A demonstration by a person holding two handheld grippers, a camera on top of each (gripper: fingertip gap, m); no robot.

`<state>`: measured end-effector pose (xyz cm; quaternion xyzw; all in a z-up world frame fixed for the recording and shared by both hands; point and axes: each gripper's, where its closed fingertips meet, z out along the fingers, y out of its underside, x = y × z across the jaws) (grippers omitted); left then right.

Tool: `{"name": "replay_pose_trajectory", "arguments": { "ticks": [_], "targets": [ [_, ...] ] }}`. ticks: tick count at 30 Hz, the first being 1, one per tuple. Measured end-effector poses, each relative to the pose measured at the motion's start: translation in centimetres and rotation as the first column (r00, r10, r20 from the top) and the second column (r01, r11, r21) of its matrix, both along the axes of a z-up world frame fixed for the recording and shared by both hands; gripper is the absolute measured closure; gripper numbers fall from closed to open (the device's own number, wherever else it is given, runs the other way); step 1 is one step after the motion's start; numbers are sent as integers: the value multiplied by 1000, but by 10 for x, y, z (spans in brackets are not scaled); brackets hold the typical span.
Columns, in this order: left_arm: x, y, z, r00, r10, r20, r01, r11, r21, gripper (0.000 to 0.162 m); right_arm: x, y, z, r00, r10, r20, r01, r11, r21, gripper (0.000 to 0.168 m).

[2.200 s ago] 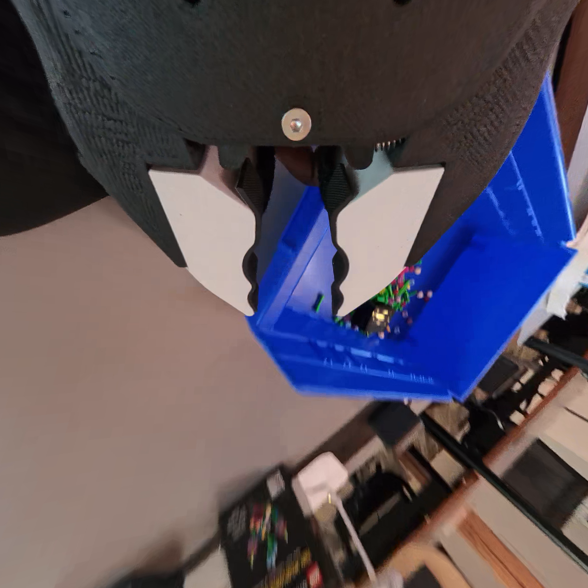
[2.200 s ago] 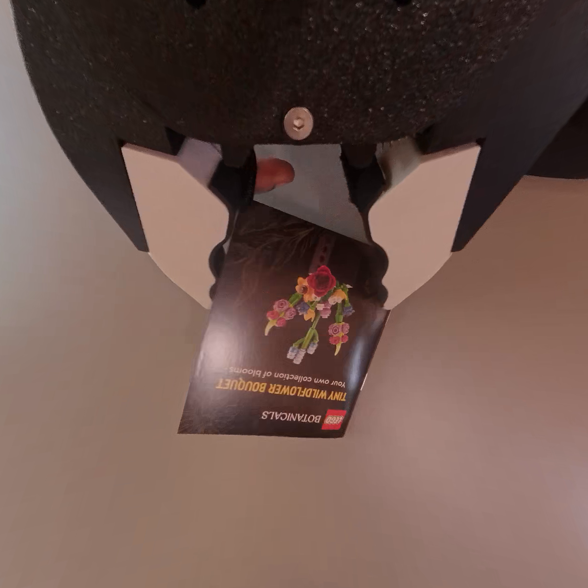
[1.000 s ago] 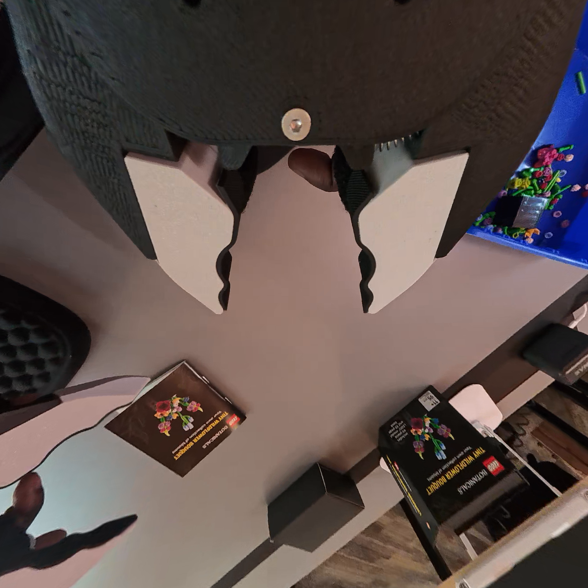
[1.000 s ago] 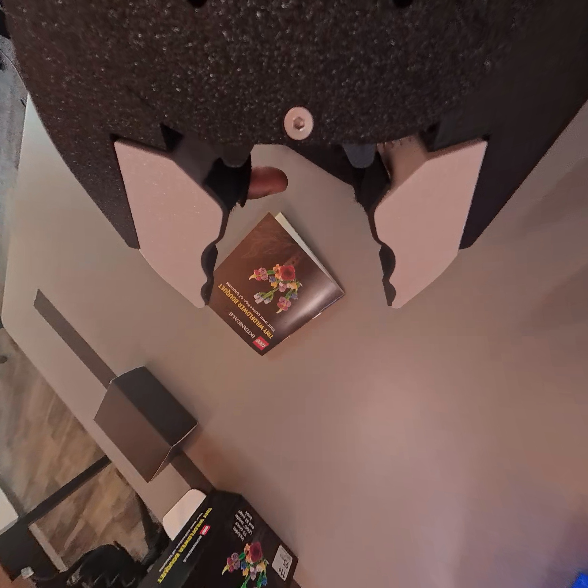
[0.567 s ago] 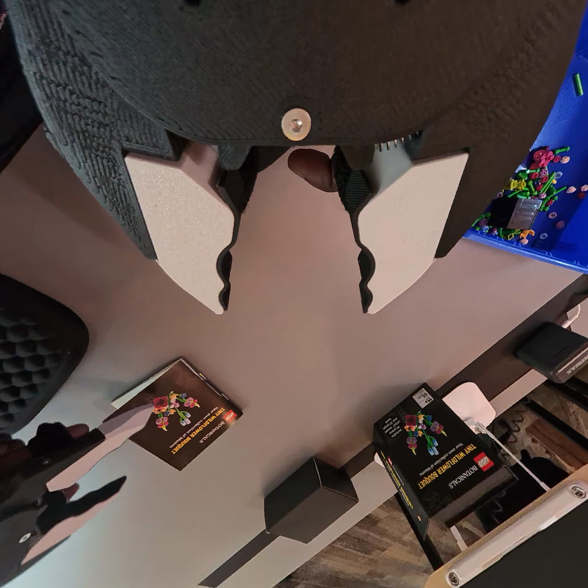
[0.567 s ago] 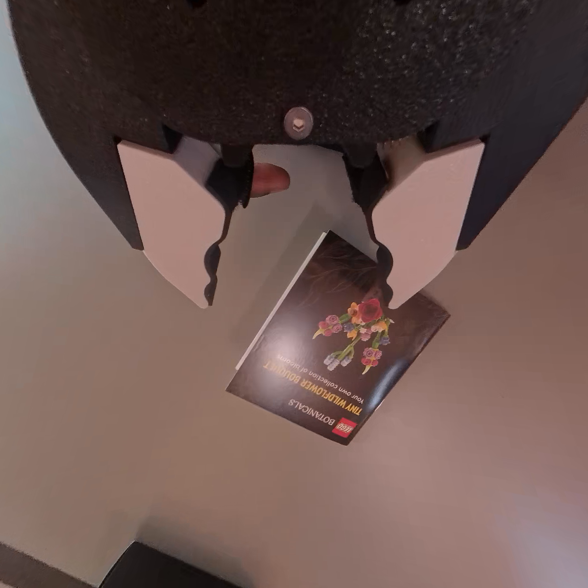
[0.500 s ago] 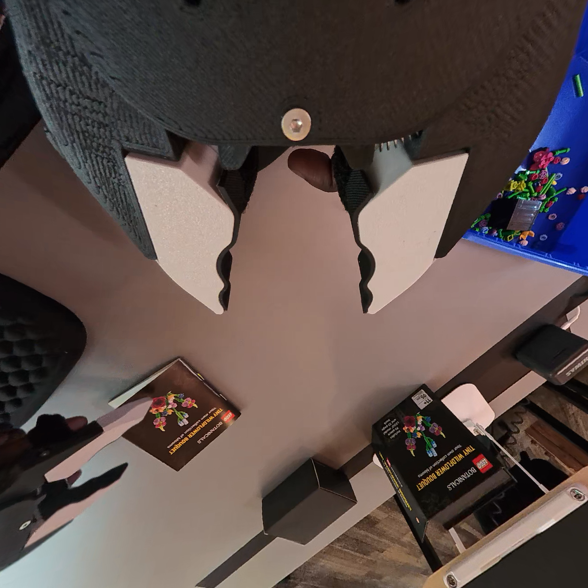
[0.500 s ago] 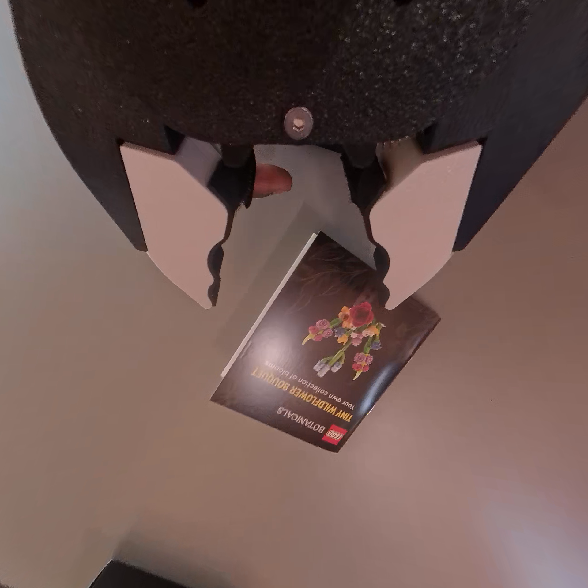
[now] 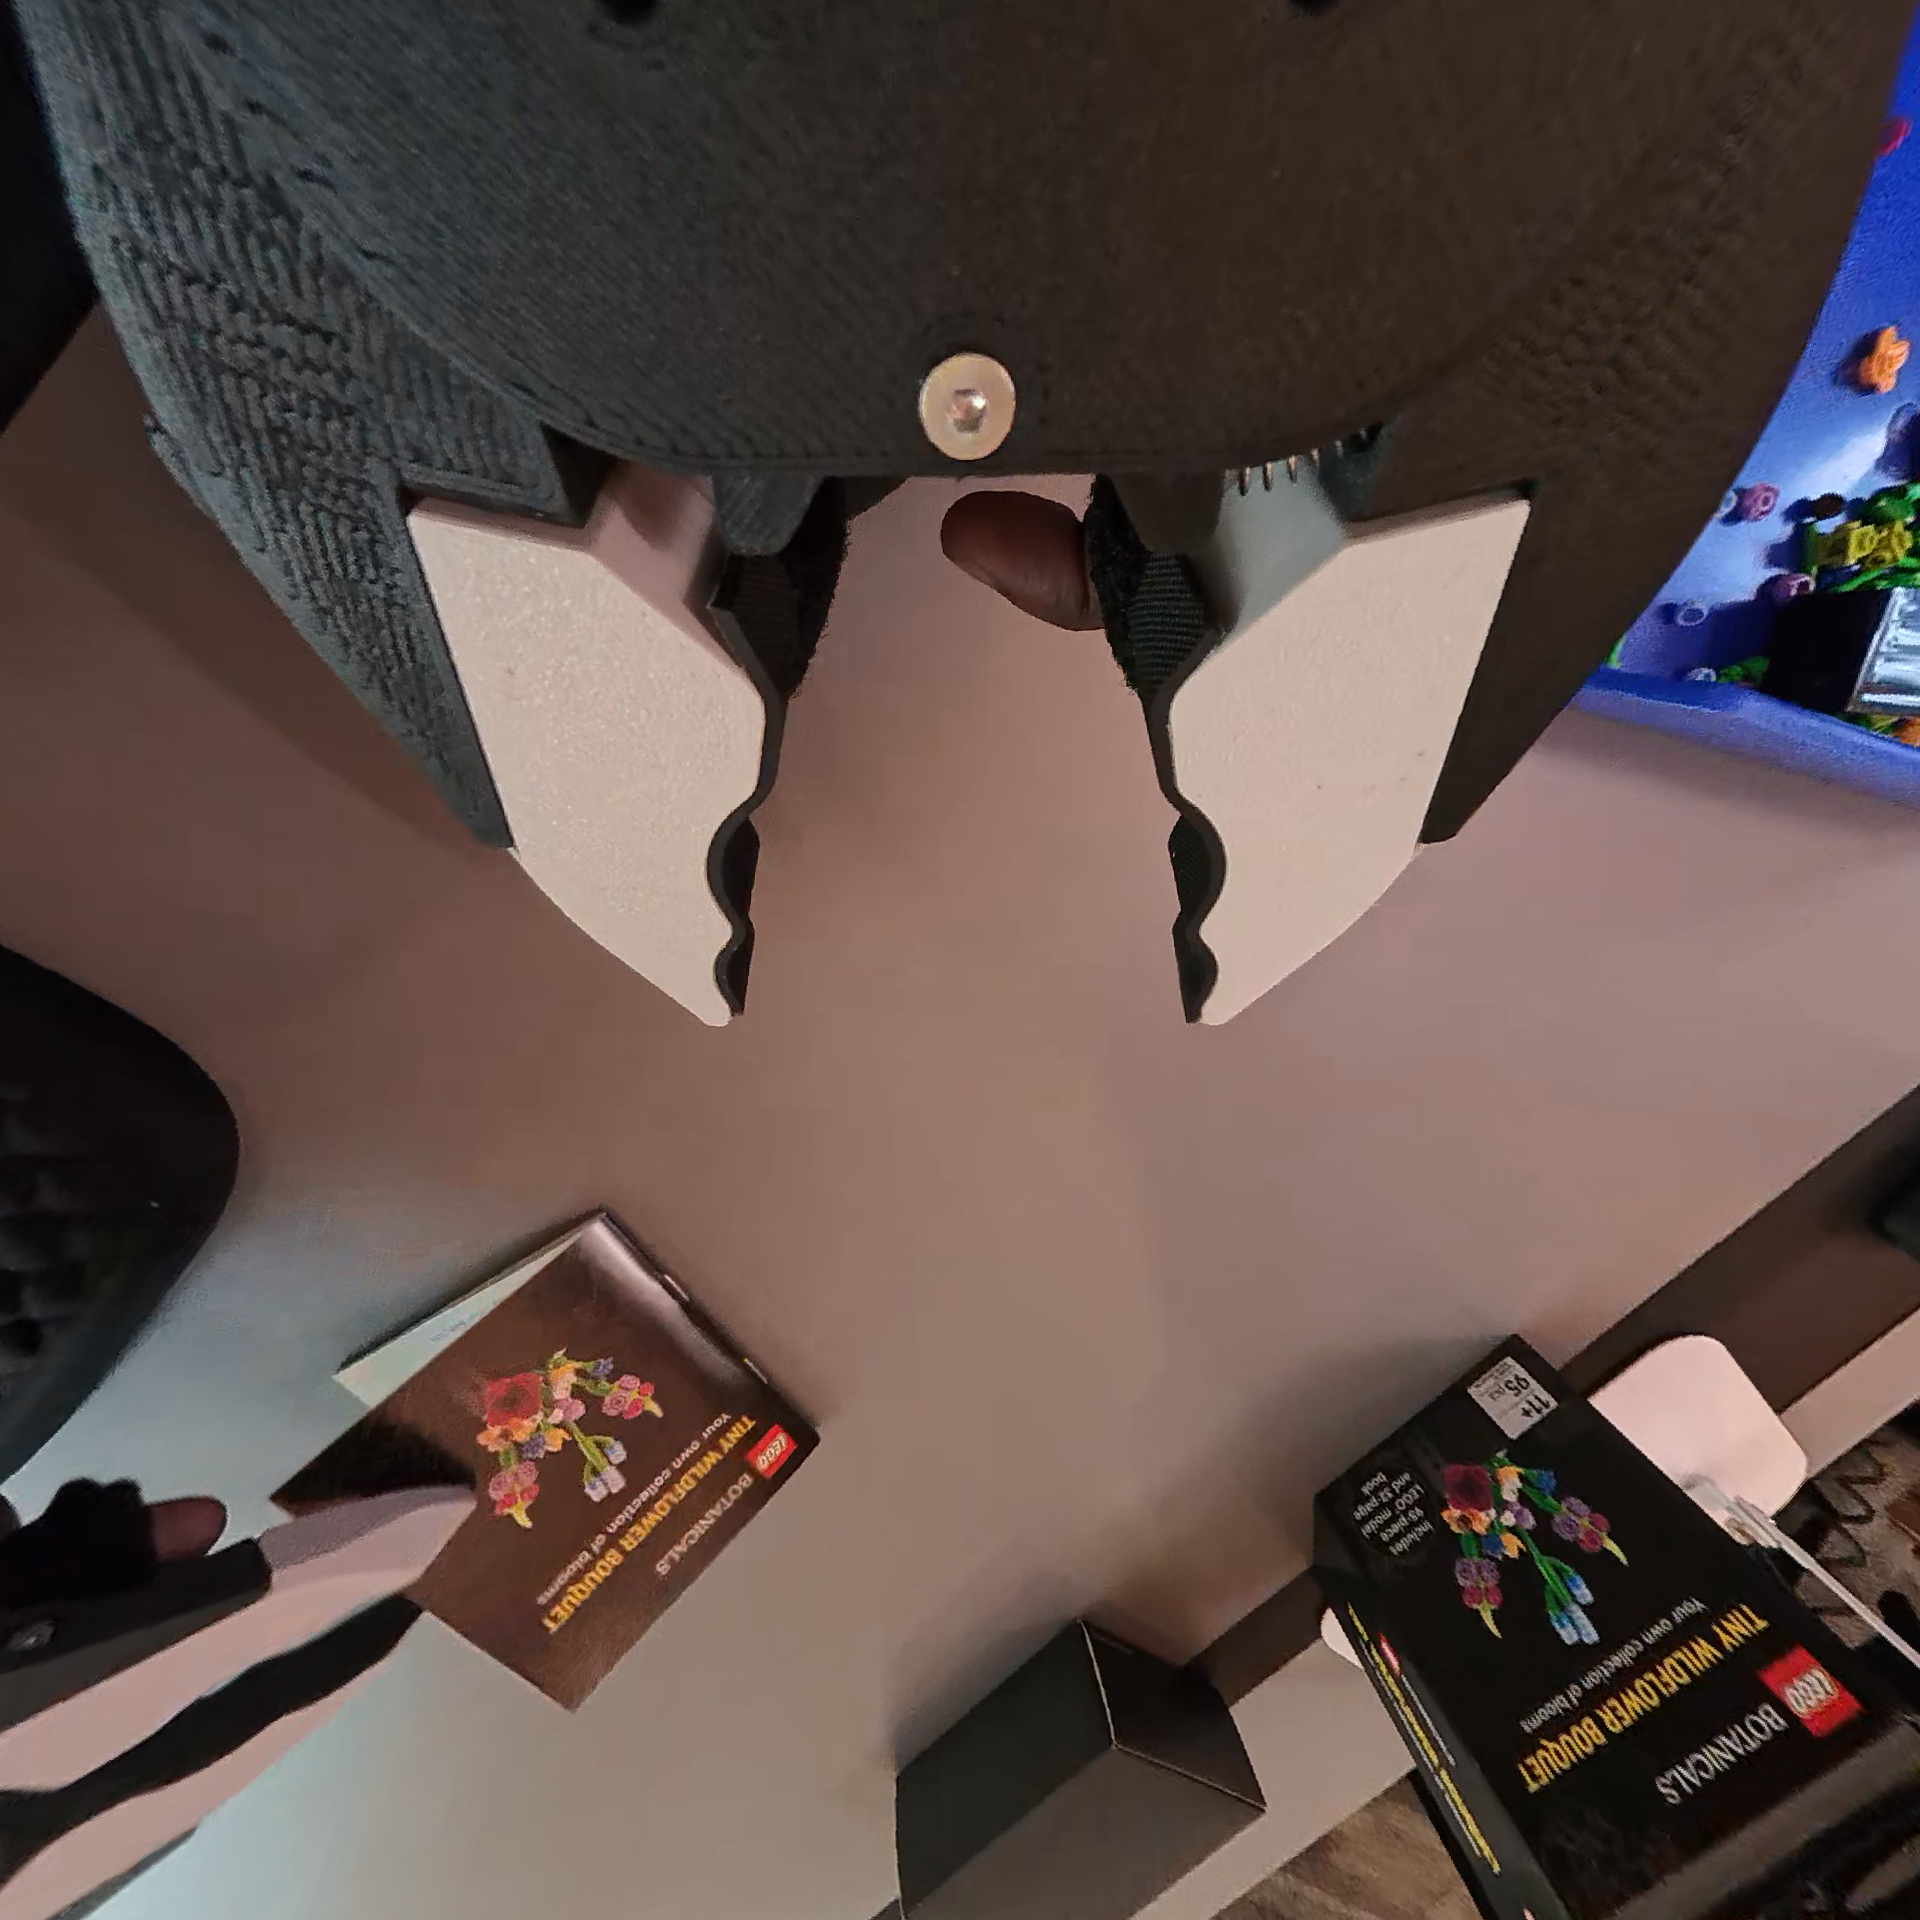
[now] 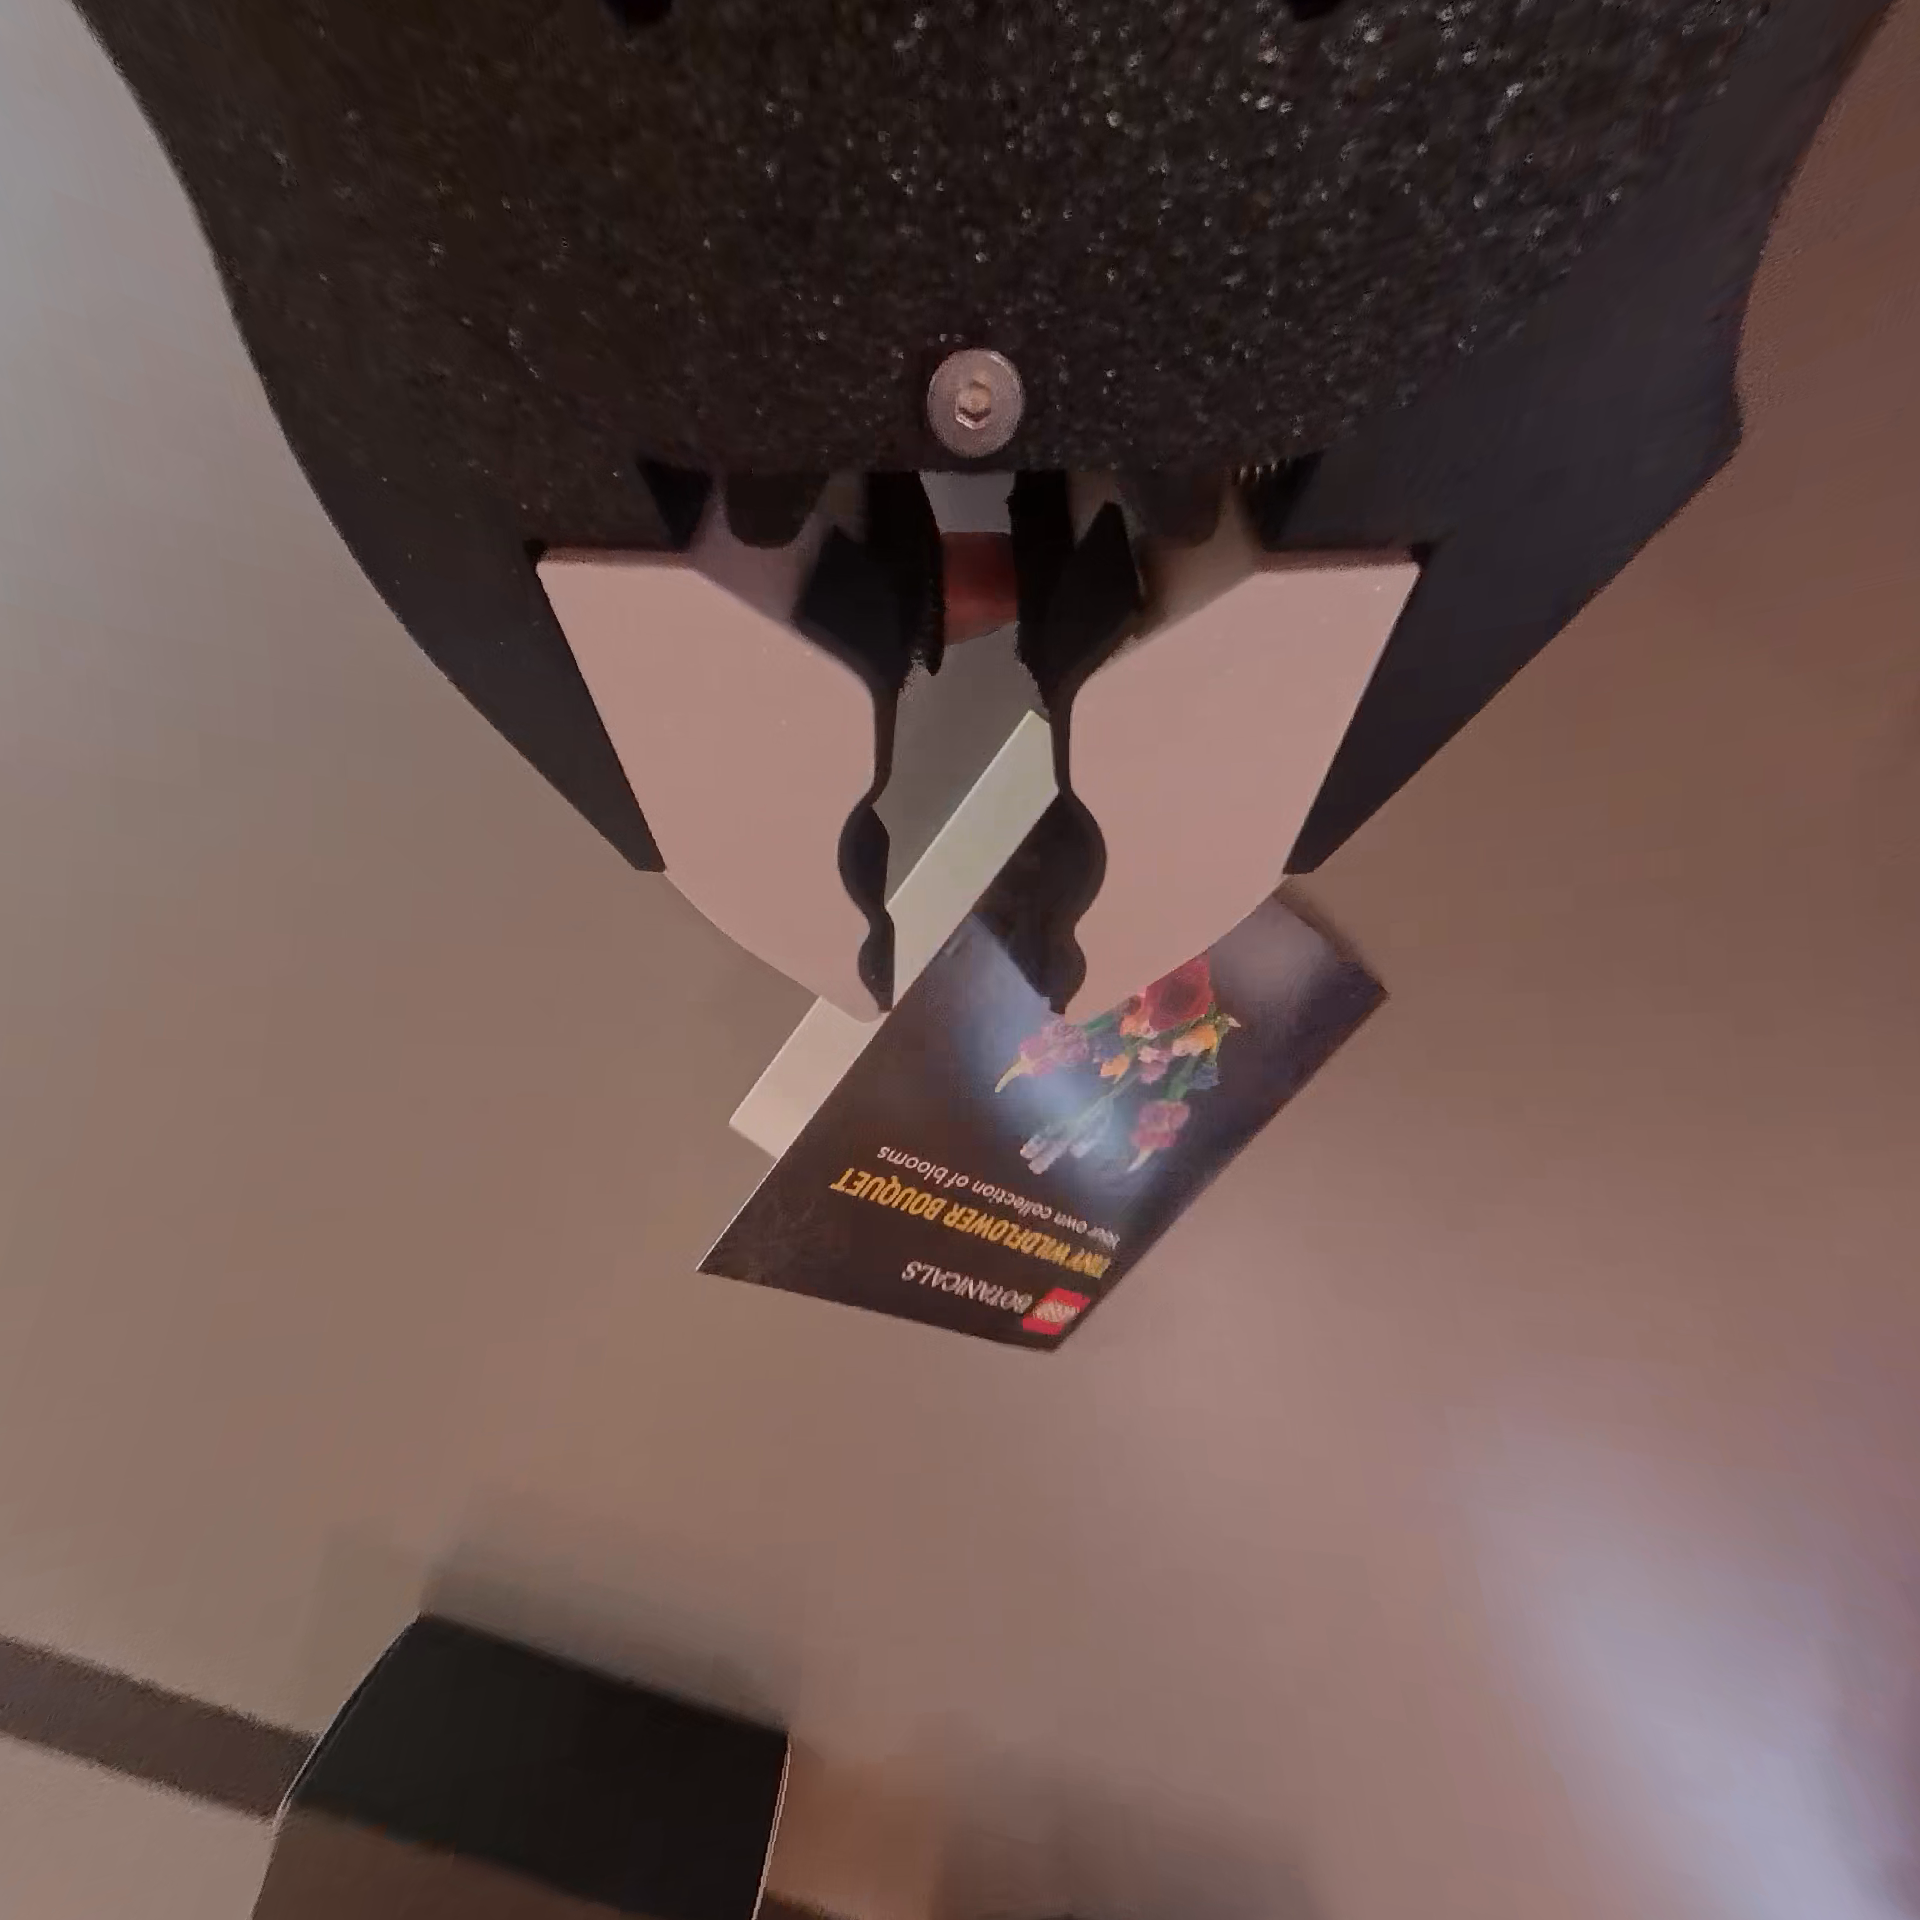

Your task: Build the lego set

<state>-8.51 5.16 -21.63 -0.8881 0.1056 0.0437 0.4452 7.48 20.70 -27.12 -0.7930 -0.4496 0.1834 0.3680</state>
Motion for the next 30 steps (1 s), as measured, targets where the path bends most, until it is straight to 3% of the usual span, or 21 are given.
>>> {"name": "replay_pose_trajectory", "arguments": {
  "ticks": [7,12,16,22,27,30],
  "targets": [
    [9,5,5,1000,-22,-9,22,1000,13,84,-14,-5,26,995,46,-85,-37,994,102,150],
    [11,6,0,999,-37,-9,37,999,-6,84,-43,-24,44,971,235,-41,-222,953,206,161],
    [8,5,1,1000,-28,-13,28,1000,3,84,-73,-60,55,917,393,-66,-383,915,130,162],
    [-6,-2,-4,1000,8,-2,-8,1000,-12,86,-106,-137,42,784,616,-77,-618,787,9,144],
    [0,8,13,998,-26,57,21,996,85,92,-114,-162,17,733,676,-79,-680,729,-79,138],
    [3,26,0,999,-43,24,41,997,64,104,-116,-170,7,722,686,-88,-692,712,-121,135]
  ]
}}
